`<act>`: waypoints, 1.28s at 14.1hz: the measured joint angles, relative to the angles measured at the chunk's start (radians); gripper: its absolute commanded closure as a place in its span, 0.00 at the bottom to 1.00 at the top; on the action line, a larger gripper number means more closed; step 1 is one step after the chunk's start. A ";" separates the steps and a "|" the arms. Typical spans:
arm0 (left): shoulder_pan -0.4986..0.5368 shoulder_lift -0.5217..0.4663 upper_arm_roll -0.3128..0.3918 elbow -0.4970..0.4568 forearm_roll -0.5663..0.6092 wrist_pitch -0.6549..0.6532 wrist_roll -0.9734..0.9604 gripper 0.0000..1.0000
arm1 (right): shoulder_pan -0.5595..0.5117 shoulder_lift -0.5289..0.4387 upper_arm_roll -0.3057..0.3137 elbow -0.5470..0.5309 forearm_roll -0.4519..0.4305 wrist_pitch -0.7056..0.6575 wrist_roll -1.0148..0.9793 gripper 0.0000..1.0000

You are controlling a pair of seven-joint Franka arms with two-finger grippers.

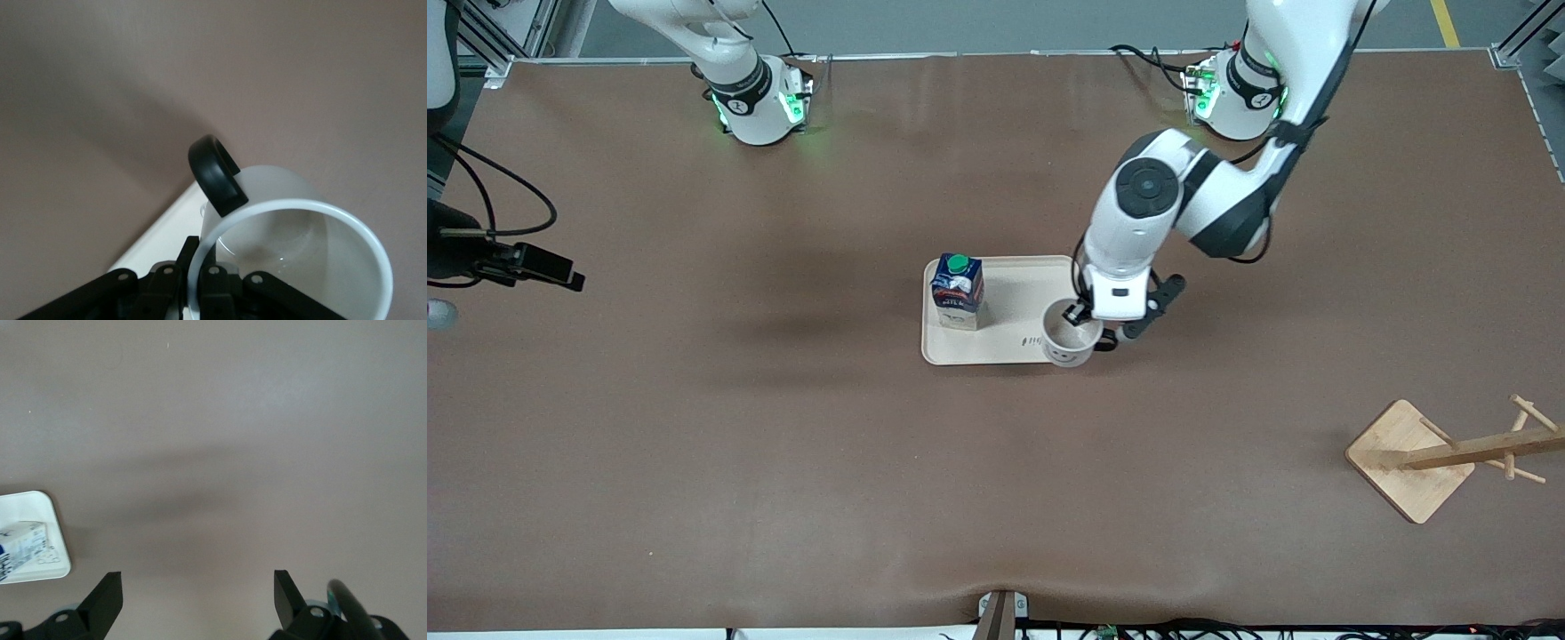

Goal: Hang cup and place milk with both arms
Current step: 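Lift the mug with the left gripper while the right gripper grasps the milk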

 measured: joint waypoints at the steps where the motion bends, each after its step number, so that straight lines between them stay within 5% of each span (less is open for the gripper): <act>1: 0.025 -0.020 0.000 0.000 0.000 -0.018 0.059 1.00 | 0.015 0.001 0.003 -0.006 0.004 -0.017 0.049 0.00; 10: 0.273 -0.141 0.002 0.093 0.001 -0.315 0.776 1.00 | 0.328 0.003 0.019 -0.043 0.054 0.014 0.432 0.00; 18: 0.557 -0.227 0.006 0.105 0.001 -0.379 1.432 1.00 | 0.673 0.171 0.021 -0.062 0.053 0.318 0.922 0.00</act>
